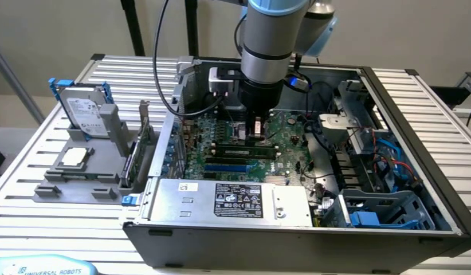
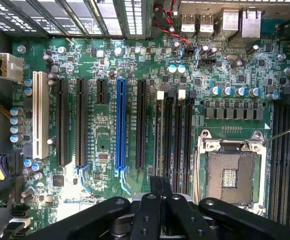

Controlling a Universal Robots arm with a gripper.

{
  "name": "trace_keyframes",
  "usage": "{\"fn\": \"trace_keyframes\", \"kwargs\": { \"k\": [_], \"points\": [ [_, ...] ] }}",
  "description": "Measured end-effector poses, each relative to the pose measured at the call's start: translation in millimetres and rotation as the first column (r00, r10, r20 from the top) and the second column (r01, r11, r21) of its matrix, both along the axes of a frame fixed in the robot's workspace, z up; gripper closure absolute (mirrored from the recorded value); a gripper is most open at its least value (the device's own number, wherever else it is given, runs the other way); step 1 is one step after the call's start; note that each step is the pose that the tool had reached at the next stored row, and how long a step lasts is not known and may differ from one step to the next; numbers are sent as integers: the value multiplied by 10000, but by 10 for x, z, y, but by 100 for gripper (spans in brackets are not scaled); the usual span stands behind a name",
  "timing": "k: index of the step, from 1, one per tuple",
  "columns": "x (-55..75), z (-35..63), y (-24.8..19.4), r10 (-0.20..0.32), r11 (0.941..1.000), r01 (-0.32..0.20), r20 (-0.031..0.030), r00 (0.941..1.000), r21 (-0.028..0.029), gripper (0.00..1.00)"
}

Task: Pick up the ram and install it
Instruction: 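Insert the ram into the slot, then press down the ram until it locks into place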

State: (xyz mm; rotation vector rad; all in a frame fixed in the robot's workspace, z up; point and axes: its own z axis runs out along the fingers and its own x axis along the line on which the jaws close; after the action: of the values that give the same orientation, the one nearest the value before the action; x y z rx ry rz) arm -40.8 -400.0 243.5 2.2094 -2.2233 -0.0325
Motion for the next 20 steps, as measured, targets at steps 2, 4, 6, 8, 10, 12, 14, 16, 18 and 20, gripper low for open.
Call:
{"fn": "trace_keyframes", "kwargs": {
  "k": [2, 4, 6, 8, 10, 12, 14, 16, 18, 20],
  "points": [
    [0, 0, 0, 0, 10000, 0, 0, 10000, 0, 89],
    [0, 0, 0, 0, 10000, 0, 0, 10000, -1, 89],
    [0, 0, 0, -1, 10000, 1, 0, 10000, -1, 89],
    [0, 0, 0, 0, 10000, 0, 0, 10000, -1, 89],
    [0, 0, 0, 0, 10000, 0, 0, 10000, 0, 89],
    [0, 0, 0, 0, 10000, 0, 0, 10000, 0, 89],
    [-1, 0, 0, 0, 10000, 0, -1, 10000, -2, 89],
    [-11, -9, 0, -1, 10000, 1, 0, 10000, 0, 89],
    [-26, -26, 3, -4, 10000, 4, 0, 10000, 0, 89],
    [-29, -46, 7, -4, 10000, 4, 0, 10000, -1, 89]
  ]
}}
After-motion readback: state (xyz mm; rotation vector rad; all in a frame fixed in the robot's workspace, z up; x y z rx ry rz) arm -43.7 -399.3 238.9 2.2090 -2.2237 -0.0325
